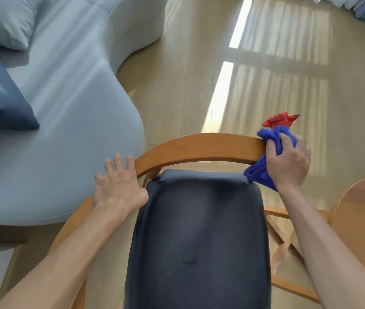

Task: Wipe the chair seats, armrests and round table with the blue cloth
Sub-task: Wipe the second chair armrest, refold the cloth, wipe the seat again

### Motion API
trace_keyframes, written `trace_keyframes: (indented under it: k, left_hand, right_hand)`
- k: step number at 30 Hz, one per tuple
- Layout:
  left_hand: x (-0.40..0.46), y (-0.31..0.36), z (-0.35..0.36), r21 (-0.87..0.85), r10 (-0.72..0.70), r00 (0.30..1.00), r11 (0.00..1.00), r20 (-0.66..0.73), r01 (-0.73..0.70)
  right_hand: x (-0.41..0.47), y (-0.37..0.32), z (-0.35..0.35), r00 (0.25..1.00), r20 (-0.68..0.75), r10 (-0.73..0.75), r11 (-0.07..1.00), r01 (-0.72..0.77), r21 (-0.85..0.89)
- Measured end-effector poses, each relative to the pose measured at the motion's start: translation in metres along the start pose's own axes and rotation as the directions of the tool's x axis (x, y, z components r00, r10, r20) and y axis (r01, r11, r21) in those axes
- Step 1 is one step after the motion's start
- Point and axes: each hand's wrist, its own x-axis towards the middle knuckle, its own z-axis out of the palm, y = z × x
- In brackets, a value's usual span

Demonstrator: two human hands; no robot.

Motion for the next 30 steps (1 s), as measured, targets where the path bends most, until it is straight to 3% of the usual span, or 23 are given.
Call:
trace_keyframes:
  k: [3, 8, 10, 13, 15, 16, 20, 23, 27, 30]
  left_hand:
    - [0.003, -0.001, 0.002, 0.007, -0.014, 1.000, 1.000, -0.006, 0.014]
    - [0.004, -0.003, 0.002, -0.007, -0.001, 1.000, 1.000, -0.017, 0.001]
    - [0.004, -0.001, 0.000, -0.016, -0.009, 1.000, 1.000, -0.013, 0.009]
    - [0.004, -0.002, -0.004, -0.018, -0.007, 1.000, 1.000, -0.013, 0.007]
    - [0.002, -0.003, -0.006, -0.006, 0.000, 1.000, 1.000, -0.011, 0.000]
    - [0.002, -0.003, -0.007, 0.002, 0.006, 1.000, 1.000, -0.006, -0.006]
    - [0.000, -0.002, -0.008, 0.013, 0.011, 1.000, 1.000, 0.007, -0.011]
    - [0.000, -0.001, -0.007, 0.022, 0.005, 1.000, 1.000, 0.007, -0.005]
    - [-0.001, 0.000, -0.006, 0.030, -0.002, 1.000, 1.000, 0.002, 0.002]
    - [-0.004, -0.003, -0.005, 0.036, 0.019, 1.000, 0.999, -0.017, -0.018]
  right_hand:
    - [-0.004, -0.034, 0.010, 0.994, -0.040, 0.100, 0.994, -0.102, -0.035]
    - [-0.044, -0.141, 0.036, 0.971, 0.074, -0.226, 0.973, 0.228, -0.030]
    - [-0.068, -0.176, 0.045, 0.911, 0.106, -0.398, 0.917, 0.399, 0.016]
    - [-0.082, -0.188, 0.047, 0.755, 0.151, -0.638, 0.769, 0.635, 0.077]
    - [-0.070, -0.168, 0.042, 0.682, 0.192, -0.706, 0.703, 0.707, 0.074]
    - [-0.060, -0.152, 0.039, 0.690, 0.195, -0.697, 0.711, 0.701, 0.059]
    - [-0.012, -0.060, 0.016, 0.899, 0.159, -0.409, 0.907, 0.420, -0.043]
    - [0.007, 0.007, -0.002, 0.985, 0.130, -0.113, 0.984, 0.129, -0.126]
    - [0.009, 0.035, -0.013, 0.985, 0.059, 0.165, 0.980, -0.156, -0.126]
    - [0.000, 0.041, -0.024, 0.952, 0.033, 0.304, 0.951, -0.306, 0.049]
